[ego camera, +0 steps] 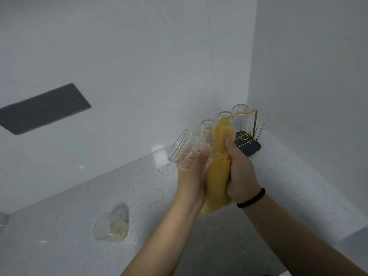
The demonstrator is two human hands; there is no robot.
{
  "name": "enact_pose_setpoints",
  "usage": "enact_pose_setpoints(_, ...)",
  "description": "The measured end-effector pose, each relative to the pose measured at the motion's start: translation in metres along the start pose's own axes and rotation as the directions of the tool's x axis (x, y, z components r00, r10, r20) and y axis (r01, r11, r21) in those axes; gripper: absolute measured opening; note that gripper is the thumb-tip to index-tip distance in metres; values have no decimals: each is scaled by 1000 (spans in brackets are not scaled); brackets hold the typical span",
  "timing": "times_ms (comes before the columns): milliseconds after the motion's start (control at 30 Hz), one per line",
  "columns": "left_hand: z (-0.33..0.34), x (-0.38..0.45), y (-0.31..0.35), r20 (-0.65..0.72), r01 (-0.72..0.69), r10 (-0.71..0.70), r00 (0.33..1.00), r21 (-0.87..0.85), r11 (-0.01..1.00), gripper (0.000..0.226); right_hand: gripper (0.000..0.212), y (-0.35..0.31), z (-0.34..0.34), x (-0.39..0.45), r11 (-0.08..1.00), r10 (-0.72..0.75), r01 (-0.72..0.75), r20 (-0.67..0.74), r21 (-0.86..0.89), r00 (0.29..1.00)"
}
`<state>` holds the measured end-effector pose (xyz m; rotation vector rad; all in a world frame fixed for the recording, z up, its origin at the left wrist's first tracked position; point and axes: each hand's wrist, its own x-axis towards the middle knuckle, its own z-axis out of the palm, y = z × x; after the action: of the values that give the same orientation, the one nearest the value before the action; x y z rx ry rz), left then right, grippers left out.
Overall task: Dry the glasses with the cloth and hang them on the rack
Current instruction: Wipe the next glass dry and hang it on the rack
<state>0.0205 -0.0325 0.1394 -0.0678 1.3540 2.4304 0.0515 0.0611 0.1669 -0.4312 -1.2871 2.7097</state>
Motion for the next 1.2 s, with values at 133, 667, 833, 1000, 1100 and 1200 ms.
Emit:
enact_pose_setpoints(133, -9, -4, 17, 70, 81, -100, 993, 228, 970, 38, 54, 1, -7, 2, 961, -100, 113, 62, -253, 993)
enact_pose_setpoints(667, -25, -22, 36, 296, 463, -501, 814, 190, 866, 46, 49, -5, -11, 18, 718, -456, 494, 205, -490, 866)
enact_pose_setpoints(833, -18, -27, 18, 30, 36, -65, 997, 566, 824, 45, 48, -11, -9, 22, 497, -657, 473, 40, -727, 753)
enact_pose_setpoints(1000, -10, -22, 23, 209, 333, -336, 918, 48, 942, 39, 40, -10, -19, 16, 559, -717, 644, 86, -523, 692)
enact_pose_setpoints(1100, -7, -21, 22, 272, 497, -471, 839, -30, 867, 50, 40, -11, -28, 19, 577, -714, 656, 89, -487, 694)
enact_pose_setpoints(1200, -2, -17, 9, 195, 313, -351, 916, 200, 928, 52, 42, -11, -33, 23, 535, -742, 627, 40, -566, 669)
